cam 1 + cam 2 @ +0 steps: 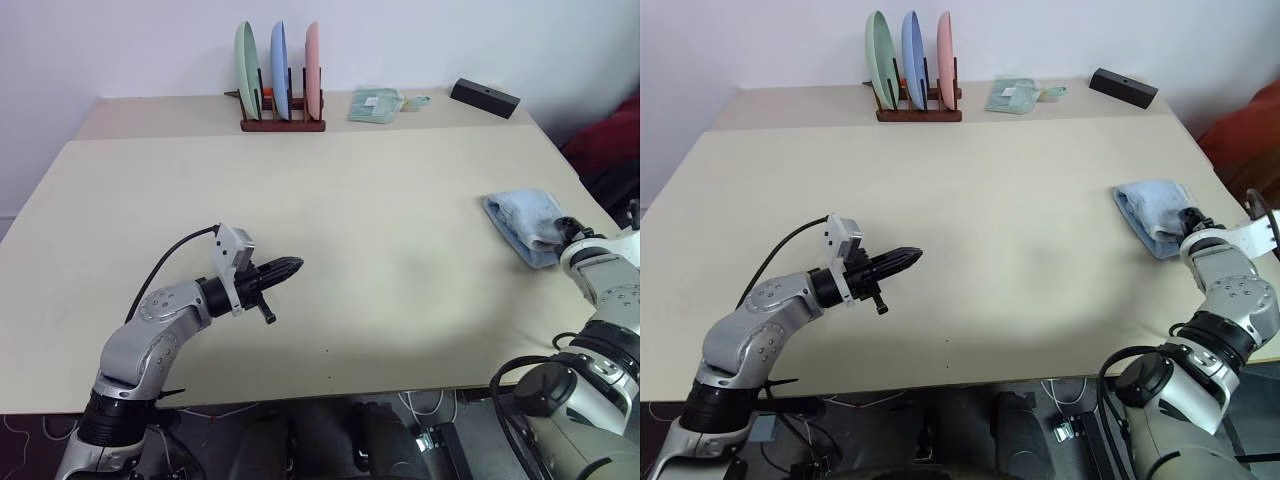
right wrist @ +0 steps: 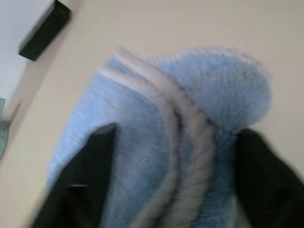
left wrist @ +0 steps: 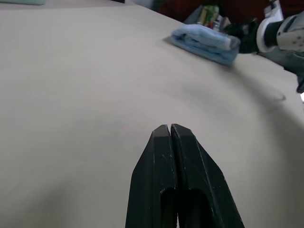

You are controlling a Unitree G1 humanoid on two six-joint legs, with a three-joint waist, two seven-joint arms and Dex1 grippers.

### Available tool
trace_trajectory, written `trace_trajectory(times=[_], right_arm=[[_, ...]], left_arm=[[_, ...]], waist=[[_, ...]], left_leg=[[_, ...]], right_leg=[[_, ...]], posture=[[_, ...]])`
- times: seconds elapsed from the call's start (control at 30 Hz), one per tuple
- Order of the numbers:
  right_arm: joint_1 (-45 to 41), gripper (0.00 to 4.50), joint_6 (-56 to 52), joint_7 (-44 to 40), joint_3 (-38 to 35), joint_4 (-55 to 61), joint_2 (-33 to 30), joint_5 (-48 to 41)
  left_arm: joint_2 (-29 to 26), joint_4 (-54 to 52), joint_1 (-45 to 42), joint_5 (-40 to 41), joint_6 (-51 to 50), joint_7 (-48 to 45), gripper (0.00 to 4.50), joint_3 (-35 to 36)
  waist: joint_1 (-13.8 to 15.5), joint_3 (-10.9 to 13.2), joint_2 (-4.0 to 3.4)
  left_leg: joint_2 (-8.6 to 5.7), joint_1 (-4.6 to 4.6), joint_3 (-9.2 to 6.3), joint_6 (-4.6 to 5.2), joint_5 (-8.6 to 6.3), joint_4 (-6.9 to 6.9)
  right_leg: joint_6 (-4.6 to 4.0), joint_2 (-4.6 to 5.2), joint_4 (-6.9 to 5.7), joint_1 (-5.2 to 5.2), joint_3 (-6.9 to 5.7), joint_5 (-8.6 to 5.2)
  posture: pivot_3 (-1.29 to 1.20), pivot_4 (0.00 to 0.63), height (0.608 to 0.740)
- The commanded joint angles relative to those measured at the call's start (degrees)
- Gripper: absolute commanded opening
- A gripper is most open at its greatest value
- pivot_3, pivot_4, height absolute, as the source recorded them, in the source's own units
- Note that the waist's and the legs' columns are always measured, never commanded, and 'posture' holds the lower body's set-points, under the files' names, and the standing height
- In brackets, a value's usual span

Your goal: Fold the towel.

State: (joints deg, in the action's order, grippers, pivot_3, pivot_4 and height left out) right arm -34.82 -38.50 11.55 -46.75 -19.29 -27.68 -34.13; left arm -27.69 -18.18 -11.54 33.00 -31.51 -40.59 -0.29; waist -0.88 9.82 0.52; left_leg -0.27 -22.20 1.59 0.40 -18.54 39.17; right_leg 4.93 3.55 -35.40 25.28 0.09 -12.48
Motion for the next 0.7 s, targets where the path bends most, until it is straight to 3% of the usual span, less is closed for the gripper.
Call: trace_trajectory(times=[0.03, 0.13, 0.4, 0.57, 0.67, 0.7], right_arm=[[2.9, 3.39, 8.34, -4.69, 11.1, 6.14, -5.22, 10.37], [5.54, 3.39, 15.52, -8.04, 19.36, 8.92, -8.79, 18.39], [5.6, 3.39, 16.64, -11.84, 25.07, 8.67, -9.74, 23.04], [8.92, 3.39, 22.13, -34.3, 36.02, 17.25, -10.56, 19.64], [10.29, 3.39, 24.83, -42.76, 41.11, 17.86, -11.7, 21.07], [9.91, 3.94, 25.23, -43.97, 41.66, 16.67, -11.57, 21.26]], left_arm=[[-0.05, -1.1, 0.54, -1.62, 2.1, 1.16, 0.0, 1.33], [-0.13, 2.02, 0.64, -5.42, 5.11, 3.22, 0.0, 2.02], [-0.69, 4.95, 1.5, -9.03, 8.96, 5.62, 0.0, 5.23], [-2.89, 8.25, 3.22, -13.37, 13.41, 8.44, 0.0, 9.61], [-4.72, 12.24, 4.33, -17.58, 17.93, 11.67, 0.0, 12.52], [-5.0, 13.09, 4.74, -17.9, 18.9, 12.05, 0.0, 13.38]], waist=[[0.04, 0.0, 0.0], [0.02, 0.0, -0.01], [0.1, 0.0, 0.0], [-0.03, 0.0, 0.0], [-0.11, 0.0, 0.0], [0.0, 0.0, 0.0]], left_leg=[[-0.01, 0.0, 0.0, 0.0, 0.0, 0.0], [-0.01, 0.01, 0.01, 0.0, 0.0, 0.01], [0.02, 0.04, 0.01, -0.01, 0.0, 0.01], [0.03, 0.04, 0.0, 0.0, 0.0, 0.01], [0.1, 0.11, 0.0, 0.0, 0.0, 0.0], [0.09, 0.12, 0.0, 0.0, 0.0, 0.01]], right_leg=[[0.0, 0.0, 0.0, 0.0, 0.0, 0.0], [0.01, 0.01, -0.01, 0.0, 0.01, 0.01], [0.01, -0.01, -0.02, -0.01, 0.01, 0.01], [0.01, -0.01, -0.01, -0.01, 0.0, 0.01], [0.01, -0.07, -0.04, -0.01, -0.01, 0.01], [0.01, -0.05, -0.05, -0.01, -0.02, 0.01]], posture=[[0.0, 0.15, 0.74], [0.0, 0.15, 0.74], [0.0, 0.15, 0.74], [0.0, 0.15, 0.74], [0.0, 0.15, 0.74], [0.0, 0.15, 0.74]])
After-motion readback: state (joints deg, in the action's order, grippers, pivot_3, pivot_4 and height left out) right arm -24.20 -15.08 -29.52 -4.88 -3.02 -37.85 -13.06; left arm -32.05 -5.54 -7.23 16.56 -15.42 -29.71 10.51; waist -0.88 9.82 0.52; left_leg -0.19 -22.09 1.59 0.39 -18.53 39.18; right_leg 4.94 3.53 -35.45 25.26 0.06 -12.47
